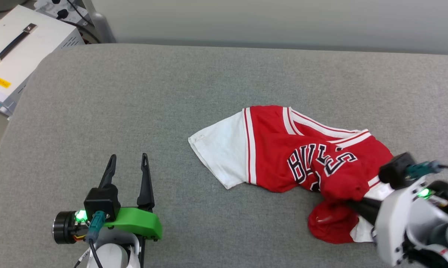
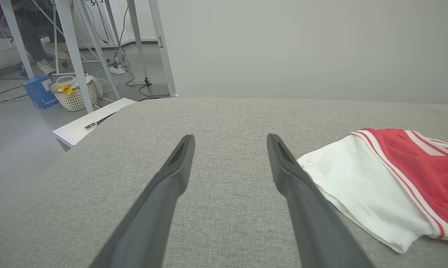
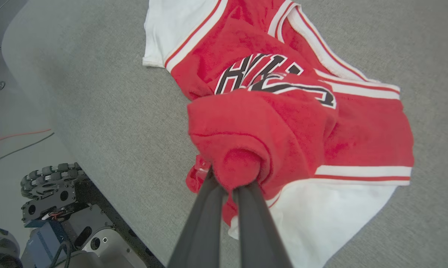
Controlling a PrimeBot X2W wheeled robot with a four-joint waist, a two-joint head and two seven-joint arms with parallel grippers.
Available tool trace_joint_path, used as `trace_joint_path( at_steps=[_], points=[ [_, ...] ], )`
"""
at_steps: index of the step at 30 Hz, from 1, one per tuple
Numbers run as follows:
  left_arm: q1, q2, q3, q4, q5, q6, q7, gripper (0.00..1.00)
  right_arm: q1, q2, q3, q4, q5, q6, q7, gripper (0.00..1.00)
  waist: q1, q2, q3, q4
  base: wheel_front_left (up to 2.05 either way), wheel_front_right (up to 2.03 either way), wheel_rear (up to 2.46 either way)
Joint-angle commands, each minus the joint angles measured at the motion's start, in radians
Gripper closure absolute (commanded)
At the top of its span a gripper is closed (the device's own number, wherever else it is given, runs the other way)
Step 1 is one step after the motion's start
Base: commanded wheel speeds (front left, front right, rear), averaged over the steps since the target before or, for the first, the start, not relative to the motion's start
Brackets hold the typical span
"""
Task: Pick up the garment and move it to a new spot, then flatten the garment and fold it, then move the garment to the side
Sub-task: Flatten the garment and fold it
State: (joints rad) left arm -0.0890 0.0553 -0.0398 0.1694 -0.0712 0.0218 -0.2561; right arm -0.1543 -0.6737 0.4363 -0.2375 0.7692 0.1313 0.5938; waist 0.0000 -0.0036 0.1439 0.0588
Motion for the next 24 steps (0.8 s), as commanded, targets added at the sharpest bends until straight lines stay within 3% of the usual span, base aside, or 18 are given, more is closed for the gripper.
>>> trace_joint_path(
  at_steps=[1, 8, 14, 15, 17, 24],
  points=[
    [-0.02, -0.004, -0.003, 0.001, 0.004, -0.003, -0.006, 0.0, -0.014, 0.027, 0.04, 0.044, -0.009, -0.001, -0.033, 1.0, 0.0, 0.0036, 0.016, 0.008, 0.0, 0.0, 0.0],
    [-0.04, -0.005, -0.007, 0.012, 0.002, -0.003, -0.006, 0.0, -0.089, 0.12, 0.271, 0.299, -0.043, -0.001, -0.127, 1.0, 0.0, 0.0036, 0.038, 0.024, 0.0, 0.0, 0.0],
    [-0.035, -0.005, -0.003, 0.016, 0.0, 0.002, -0.006, 0.0, -0.154, 0.14, 0.379, 0.396, -0.043, -0.001, -0.192, 1.0, 0.0, 0.0036, 0.03, 0.021, 0.0, 0.0, 0.0],
    [-0.032, -0.005, -0.002, 0.017, 0.0, 0.003, -0.006, 0.0, -0.161, 0.136, 0.382, 0.397, -0.046, -0.001, -0.206, 0.73, 0.0, 0.0036, 0.025, 0.02, 0.0, 0.0, 0.0],
    [-0.024, -0.005, 0.0, 0.019, 0.001, 0.003, -0.006, 0.0, -0.167, 0.117, 0.381, 0.383, -0.056, -0.001, -0.237, 0.0, 0.0, 0.0036, 0.011, 0.017, 0.0, 0.0, 0.0],
    [0.015, -0.004, 0.011, 0.012, 0.007, 0.008, -0.006, 0.0, -0.088, 0.008, 0.274, 0.168, -0.054, -0.001, -0.239, 0.0, 0.0, 0.0036, -0.045, -0.007, 0.0, 0.0, 0.0]
  ],
)
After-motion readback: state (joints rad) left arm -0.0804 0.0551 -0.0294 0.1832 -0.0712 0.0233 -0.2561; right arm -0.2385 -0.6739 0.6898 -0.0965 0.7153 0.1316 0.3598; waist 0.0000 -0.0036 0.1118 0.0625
